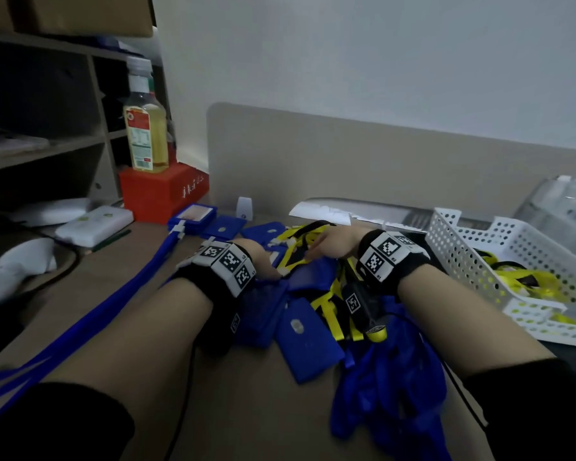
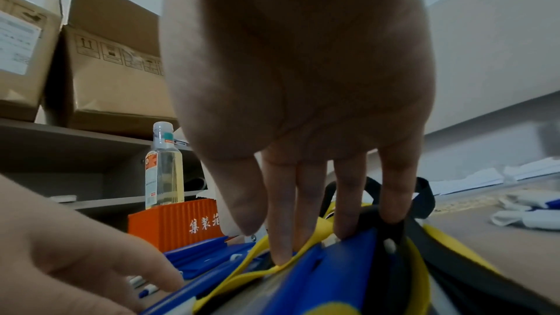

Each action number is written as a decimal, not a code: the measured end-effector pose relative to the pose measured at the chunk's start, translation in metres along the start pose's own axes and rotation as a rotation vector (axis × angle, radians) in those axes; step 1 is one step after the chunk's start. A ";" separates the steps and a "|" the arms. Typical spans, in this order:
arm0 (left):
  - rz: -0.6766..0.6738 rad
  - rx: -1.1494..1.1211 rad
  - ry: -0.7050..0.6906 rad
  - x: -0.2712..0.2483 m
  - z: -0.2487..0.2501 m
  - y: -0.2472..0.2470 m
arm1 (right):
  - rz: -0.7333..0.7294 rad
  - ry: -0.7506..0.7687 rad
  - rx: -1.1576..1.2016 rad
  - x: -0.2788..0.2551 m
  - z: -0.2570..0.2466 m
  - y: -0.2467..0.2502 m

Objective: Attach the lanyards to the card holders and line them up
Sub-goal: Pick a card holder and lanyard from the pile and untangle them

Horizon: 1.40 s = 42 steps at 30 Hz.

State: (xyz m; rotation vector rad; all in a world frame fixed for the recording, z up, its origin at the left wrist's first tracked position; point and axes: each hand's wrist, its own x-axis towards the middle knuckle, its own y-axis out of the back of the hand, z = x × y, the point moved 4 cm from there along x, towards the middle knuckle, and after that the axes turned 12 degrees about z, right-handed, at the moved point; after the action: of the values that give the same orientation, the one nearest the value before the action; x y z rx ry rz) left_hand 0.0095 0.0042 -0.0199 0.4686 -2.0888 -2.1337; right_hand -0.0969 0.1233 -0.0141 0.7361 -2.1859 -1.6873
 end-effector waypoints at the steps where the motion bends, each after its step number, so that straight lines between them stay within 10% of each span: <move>1: 0.000 -0.008 -0.004 0.002 0.001 -0.001 | 0.001 -0.006 0.000 0.000 0.003 0.001; 11: 0.150 -0.207 -0.031 0.016 0.016 0.005 | 0.016 -0.106 0.016 -0.001 0.021 0.010; 25: 0.466 -0.591 -0.070 -0.024 0.009 0.049 | 0.615 0.025 0.702 -0.018 -0.002 0.025; 30: 0.301 -0.783 0.006 -0.043 0.004 0.045 | 0.845 -0.038 1.031 -0.049 0.006 0.033; 35: 0.053 -0.791 0.004 -0.062 0.000 0.025 | 0.515 0.098 1.195 -0.064 -0.004 0.014; 42: 0.156 -0.923 -0.025 -0.063 -0.010 0.017 | 0.425 0.134 1.094 -0.068 0.002 -0.009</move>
State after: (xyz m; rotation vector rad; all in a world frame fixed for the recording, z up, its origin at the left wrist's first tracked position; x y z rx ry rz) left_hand 0.0694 0.0130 0.0051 0.1463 -0.8953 -2.6565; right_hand -0.0396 0.1601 -0.0177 0.4886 -2.7923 -0.1449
